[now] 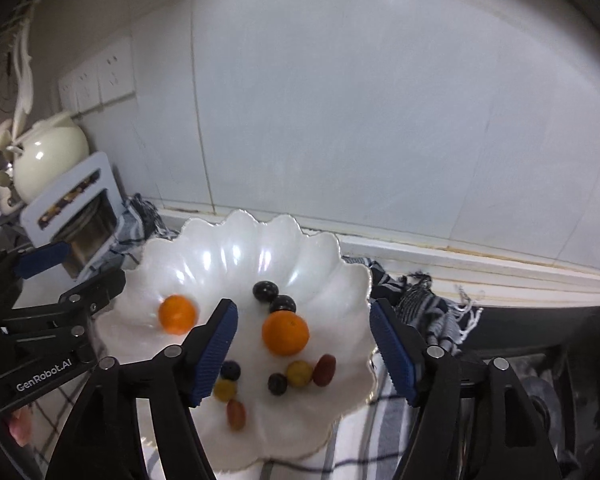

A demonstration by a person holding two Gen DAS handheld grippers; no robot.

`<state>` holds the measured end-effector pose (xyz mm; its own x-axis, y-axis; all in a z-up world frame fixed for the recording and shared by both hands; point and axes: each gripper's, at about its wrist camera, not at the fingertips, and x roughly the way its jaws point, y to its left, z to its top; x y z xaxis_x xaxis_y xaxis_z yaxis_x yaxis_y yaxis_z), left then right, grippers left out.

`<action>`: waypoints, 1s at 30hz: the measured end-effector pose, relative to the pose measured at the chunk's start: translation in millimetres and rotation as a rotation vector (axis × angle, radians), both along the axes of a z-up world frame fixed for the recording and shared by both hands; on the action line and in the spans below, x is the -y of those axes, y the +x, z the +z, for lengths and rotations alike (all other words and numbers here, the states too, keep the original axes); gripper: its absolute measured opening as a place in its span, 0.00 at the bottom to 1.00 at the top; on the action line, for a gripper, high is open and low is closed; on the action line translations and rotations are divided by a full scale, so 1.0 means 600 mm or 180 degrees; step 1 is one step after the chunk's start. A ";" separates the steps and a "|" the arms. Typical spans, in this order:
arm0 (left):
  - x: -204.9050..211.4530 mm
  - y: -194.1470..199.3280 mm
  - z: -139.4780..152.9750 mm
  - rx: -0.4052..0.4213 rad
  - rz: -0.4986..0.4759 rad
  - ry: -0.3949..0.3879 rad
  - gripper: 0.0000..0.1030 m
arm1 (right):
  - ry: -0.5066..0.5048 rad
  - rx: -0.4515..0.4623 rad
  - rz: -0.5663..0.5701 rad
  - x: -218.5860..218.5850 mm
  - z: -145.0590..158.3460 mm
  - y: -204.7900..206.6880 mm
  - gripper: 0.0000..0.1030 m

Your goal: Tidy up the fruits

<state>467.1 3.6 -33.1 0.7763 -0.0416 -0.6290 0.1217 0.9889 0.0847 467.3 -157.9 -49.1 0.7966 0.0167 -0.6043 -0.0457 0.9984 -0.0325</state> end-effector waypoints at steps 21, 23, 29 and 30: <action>0.002 -0.299 0.097 0.0716 0.0081 -0.0059 0.90 | -0.0016 0.0736 -0.0059 0.014 0.088 -0.291 0.73; 0.002 -0.329 0.103 0.0767 0.0101 -0.0070 0.93 | -0.0009 0.0787 -0.0063 0.018 0.091 -0.322 0.77; 0.003 -0.424 0.113 0.0902 0.0151 -0.0074 0.97 | -0.0085 0.0908 -0.0060 0.021 0.099 -0.411 0.80; 0.003 -0.442 0.114 0.0916 0.0155 -0.0082 0.97 | -0.0082 0.0923 -0.0057 0.021 0.100 -0.425 0.80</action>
<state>202.1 1.6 35.1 0.9241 -0.0132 -0.3820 0.0487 0.9953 0.0836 212.4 -170.7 11.1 0.9362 -0.0114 -0.3513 -0.0130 0.9977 -0.0671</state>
